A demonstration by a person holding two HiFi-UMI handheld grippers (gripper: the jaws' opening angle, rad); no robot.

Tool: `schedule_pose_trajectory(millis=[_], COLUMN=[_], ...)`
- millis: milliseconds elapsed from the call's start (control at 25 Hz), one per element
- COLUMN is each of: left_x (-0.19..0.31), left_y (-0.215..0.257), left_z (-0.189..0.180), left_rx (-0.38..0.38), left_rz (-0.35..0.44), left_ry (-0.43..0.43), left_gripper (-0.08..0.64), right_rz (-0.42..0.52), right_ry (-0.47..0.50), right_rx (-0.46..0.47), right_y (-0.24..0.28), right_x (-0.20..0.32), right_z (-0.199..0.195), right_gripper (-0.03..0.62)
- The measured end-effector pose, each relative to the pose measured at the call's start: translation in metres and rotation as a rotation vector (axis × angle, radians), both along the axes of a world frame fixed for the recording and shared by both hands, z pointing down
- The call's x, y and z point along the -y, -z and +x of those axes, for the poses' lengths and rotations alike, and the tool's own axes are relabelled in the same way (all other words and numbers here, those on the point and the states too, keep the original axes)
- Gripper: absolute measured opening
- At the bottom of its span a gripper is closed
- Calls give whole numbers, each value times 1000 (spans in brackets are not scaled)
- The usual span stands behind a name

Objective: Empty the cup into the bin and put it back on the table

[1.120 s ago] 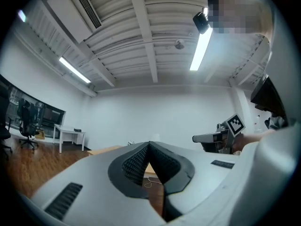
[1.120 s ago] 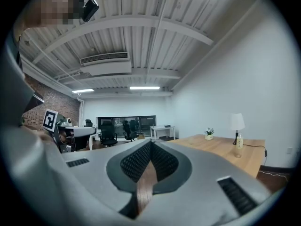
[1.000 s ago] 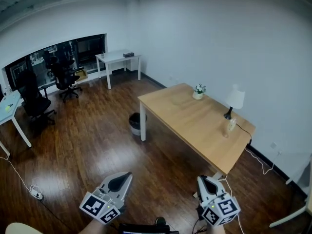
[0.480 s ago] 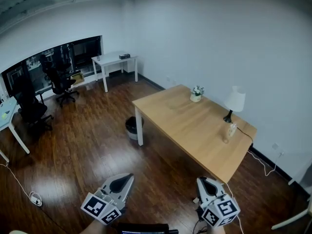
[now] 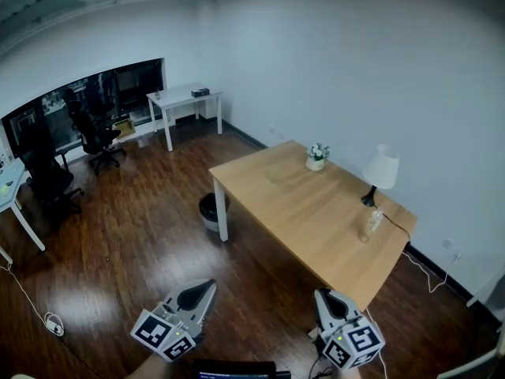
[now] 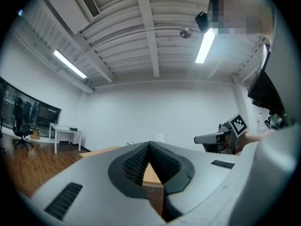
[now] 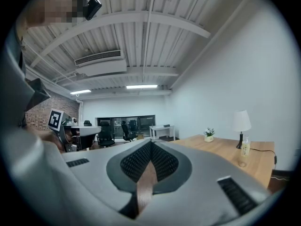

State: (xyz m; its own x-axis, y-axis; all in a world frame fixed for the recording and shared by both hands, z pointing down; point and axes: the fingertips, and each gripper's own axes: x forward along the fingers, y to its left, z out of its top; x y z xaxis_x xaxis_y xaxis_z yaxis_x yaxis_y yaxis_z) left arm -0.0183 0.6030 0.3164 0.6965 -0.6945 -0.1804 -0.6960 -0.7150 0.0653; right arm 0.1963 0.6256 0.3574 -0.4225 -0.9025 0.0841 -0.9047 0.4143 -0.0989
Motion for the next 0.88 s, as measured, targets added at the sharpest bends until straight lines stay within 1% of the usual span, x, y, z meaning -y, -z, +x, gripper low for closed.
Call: schedule_pose_trajectory(millis=[360,600,880], left_x=[31,48,64], left_y=[3,-3,-4], left_z=[16,18,28], left_rx=[8,5,35], left_rz=[25,7,0], left_ry=[35,75,75], left_gripper=[-8,-8,-8], right_rz=[1,-7,-2], right_ry=[38,77,79], right_rx=[2,-3,16], right_y=[-2,-4,-4], right_x=[37,57,78], right_z=[14,17,23], right_gripper=[0,0,0])
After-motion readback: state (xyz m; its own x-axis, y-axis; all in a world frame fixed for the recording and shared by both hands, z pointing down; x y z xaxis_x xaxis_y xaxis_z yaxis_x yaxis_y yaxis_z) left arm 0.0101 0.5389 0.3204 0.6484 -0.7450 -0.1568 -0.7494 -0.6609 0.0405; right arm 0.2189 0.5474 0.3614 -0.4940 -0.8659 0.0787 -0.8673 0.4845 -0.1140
